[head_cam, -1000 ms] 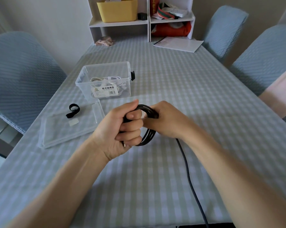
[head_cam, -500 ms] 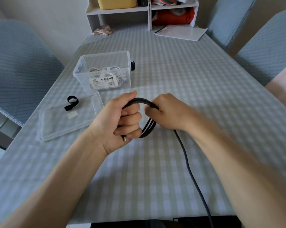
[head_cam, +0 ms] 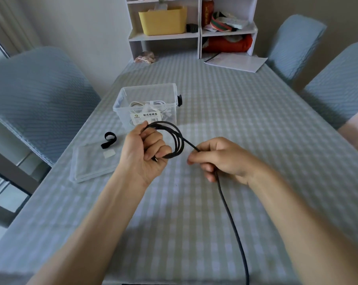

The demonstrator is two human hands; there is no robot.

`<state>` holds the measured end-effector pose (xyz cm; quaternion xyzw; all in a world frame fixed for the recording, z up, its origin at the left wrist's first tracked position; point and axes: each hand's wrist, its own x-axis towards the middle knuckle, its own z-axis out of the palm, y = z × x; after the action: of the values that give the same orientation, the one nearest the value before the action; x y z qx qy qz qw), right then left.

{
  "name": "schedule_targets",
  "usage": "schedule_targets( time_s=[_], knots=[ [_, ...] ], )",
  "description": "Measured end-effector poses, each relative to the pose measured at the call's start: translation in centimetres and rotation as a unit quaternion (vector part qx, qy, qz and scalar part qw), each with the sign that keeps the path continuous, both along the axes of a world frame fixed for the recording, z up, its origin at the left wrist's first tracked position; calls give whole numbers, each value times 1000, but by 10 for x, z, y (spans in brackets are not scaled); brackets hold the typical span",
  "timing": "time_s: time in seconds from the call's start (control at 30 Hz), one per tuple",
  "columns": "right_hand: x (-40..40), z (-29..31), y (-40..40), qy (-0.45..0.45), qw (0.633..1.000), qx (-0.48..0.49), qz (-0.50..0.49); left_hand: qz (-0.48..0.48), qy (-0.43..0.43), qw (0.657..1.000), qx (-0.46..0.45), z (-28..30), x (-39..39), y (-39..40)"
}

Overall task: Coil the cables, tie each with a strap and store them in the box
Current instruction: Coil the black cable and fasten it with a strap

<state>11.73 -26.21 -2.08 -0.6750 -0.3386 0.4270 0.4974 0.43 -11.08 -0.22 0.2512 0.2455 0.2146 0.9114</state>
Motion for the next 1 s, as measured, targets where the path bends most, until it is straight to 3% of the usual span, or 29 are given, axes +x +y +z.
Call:
schedule_targets(
  time_s=[0.17, 0.27, 0.37, 0.43, 0.53, 0.73, 0.8, 0.9, 1.0],
  knots=[
    [2, 2, -10, 114, 993, 12, 0, 87, -59, 993, -63, 6, 0, 31],
    [7, 1, -8, 159, 977, 83, -114, 103, -75, 989, -71, 15, 3, 41],
    [12, 3, -2, 194, 944, 167, -209, 84, -43, 995, -24, 20, 15, 35],
    [9, 0, 3, 142, 949, 161, -232, 52, -9, 999, 13, 17, 19, 28],
    [5, 3, 6, -66, 964, 76, -245, -6, 19, 998, 51, 15, 23, 16],
    [5, -5, 4, -347, 914, -6, -209, -120, 60, 982, 129, 6, 24, -2],
    [5, -6, 5, -352, 918, 5, -180, -148, 60, 976, 147, 8, 21, -1],
    [7, -2, 4, -211, 962, 74, -157, -175, 61, 967, 175, 9, 18, -2],
    [4, -1, 5, -188, 973, 69, -117, -207, 58, 957, 193, 8, 17, -10]
  ],
)
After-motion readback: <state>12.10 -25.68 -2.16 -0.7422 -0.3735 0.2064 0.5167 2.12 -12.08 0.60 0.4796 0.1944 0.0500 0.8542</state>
